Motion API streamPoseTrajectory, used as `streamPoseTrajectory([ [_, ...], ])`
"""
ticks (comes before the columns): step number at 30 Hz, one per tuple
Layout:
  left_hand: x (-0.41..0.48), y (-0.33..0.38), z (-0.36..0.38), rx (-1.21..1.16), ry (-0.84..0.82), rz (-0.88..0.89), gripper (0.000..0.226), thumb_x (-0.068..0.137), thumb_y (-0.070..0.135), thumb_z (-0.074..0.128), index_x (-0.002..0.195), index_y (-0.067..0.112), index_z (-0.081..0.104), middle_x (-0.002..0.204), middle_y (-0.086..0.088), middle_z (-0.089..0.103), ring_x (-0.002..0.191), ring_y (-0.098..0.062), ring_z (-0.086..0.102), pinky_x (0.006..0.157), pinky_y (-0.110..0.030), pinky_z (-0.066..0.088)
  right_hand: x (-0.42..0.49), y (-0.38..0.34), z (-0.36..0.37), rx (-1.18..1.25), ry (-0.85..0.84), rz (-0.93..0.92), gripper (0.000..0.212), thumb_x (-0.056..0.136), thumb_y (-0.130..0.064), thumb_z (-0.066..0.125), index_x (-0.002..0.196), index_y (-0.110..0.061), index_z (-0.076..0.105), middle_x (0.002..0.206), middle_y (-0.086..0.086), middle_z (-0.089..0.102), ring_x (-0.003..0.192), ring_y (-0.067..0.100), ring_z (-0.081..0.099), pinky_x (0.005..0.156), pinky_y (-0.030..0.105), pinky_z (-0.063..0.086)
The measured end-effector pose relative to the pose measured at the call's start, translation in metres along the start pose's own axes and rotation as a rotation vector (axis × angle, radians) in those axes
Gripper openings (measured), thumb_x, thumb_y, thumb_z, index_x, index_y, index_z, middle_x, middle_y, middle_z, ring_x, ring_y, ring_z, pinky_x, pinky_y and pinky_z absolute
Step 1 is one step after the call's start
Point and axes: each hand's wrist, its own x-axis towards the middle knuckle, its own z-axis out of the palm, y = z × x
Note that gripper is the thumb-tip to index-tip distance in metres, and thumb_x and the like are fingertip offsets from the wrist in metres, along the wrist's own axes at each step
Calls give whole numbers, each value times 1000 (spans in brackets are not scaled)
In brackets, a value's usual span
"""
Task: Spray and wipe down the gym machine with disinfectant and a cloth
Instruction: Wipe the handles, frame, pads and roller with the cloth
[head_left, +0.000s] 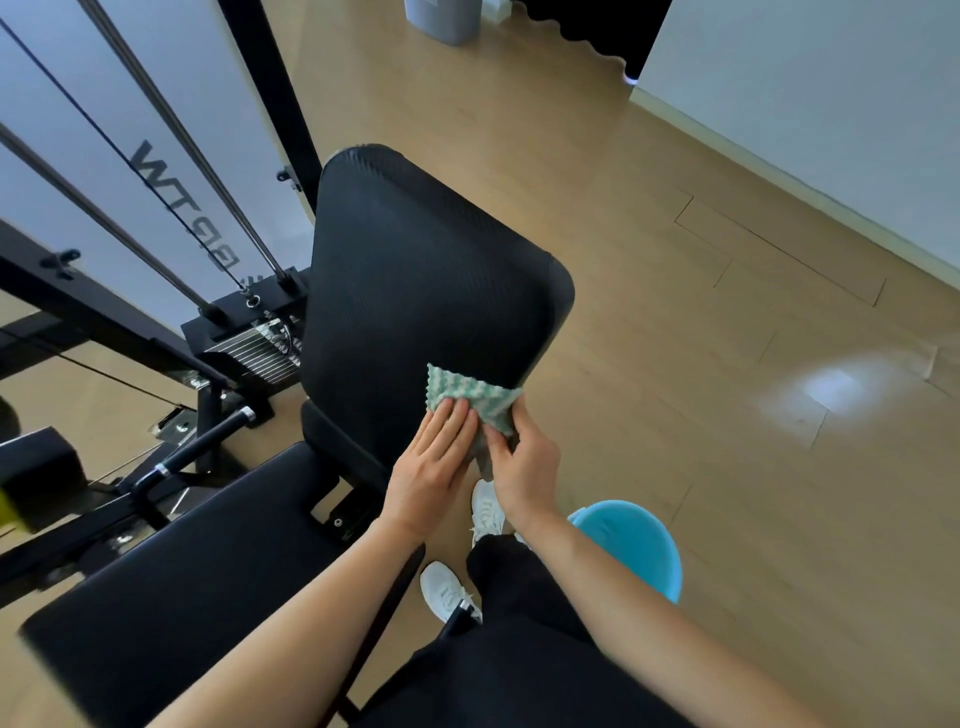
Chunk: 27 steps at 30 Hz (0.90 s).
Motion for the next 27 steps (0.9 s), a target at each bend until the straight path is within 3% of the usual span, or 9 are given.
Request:
streamPoseTrajectory([
  [3, -19, -6, -8, 11, -103, -40, 57, 99, 13, 58, 153, 5, 43, 161, -13, 43, 154, -30, 32, 117, -56, 40, 3, 7, -5, -89, -89, 31, 38, 95, -43, 67, 128, -24, 68, 108, -4, 77, 95, 16, 72, 86, 41, 58],
  [6, -19, 9, -17, -20, -159, -155, 63, 100, 28, 48, 157, 4, 34, 165, -14, 34, 157, -27, 23, 122, -55, 34, 3, 1, -18, -39, -41, 14, 35, 94, -30, 72, 128, -25, 70, 95, -14, 76, 82, 4, 71, 82, 30, 60],
  [9, -5, 24, -17, -96, -139, -278, 69, 104, 32, 43, 161, 4, 16, 171, -15, 14, 161, -25, 6, 127, -50, 24, -5, -10, -25, 96, 68, -74, 52, 96, -9, 68, 147, -14, 56, 117, -8, 73, 101, 1, 70, 92, 15, 55],
  [12, 30, 21, -19, -155, -99, -317, 71, 109, 36, 38, 161, 6, 0, 171, -10, -1, 160, -19, -8, 130, -48, 14, -14, -15, -21, 50, 141, -259, 55, 96, 0, 65, 149, -7, 51, 145, 9, 61, 128, 16, 63, 107, 31, 53],
  [14, 58, 9, -28, -144, -78, -284, 72, 110, 38, 35, 160, 6, -5, 170, -8, -4, 160, -21, -10, 130, -51, 10, -17, -16, -21, -80, 214, -446, 50, 94, 4, 65, 143, -2, 57, 150, 16, 55, 137, 23, 56, 113, 30, 47],
  [16, 82, -8, -41, -115, -58, -253, 72, 110, 38, 36, 161, 8, -3, 171, -7, -3, 160, -22, -9, 130, -53, 9, -14, -20, -24, -176, 184, -663, 44, 95, 8, 61, 139, 2, 60, 152, 20, 51, 143, 26, 49, 116, 28, 42],
  [19, 100, -34, -64, -56, -42, -168, 65, 110, 42, 38, 163, 10, 16, 171, -6, 6, 161, -23, -1, 130, -48, 13, 8, -34, -25, -392, -27, -873, 50, 91, 13, 57, 140, 5, 58, 154, 23, 47, 149, 31, 41, 122, 35, 36],
  [23, 102, -59, -82, -27, 1, -129, 53, 112, 33, 37, 161, 14, 32, 170, -1, 15, 160, -14, 5, 129, -28, 14, 48, -60, -14, -803, -243, -965, 64, 94, -17, 64, 151, 4, 44, 159, 21, 41, 149, 31, 39, 124, 40, 33],
  [27, 84, -77, -79, -121, -18, -385, 61, 111, 37, 39, 164, 24, 13, 172, 7, 4, 159, -7, -3, 124, -23, 18, 72, -88, -9, -1031, -288, -1018, 67, 98, -38, 59, 153, -2, 44, 158, 18, 45, 147, 29, 43, 122, 44, 35],
])
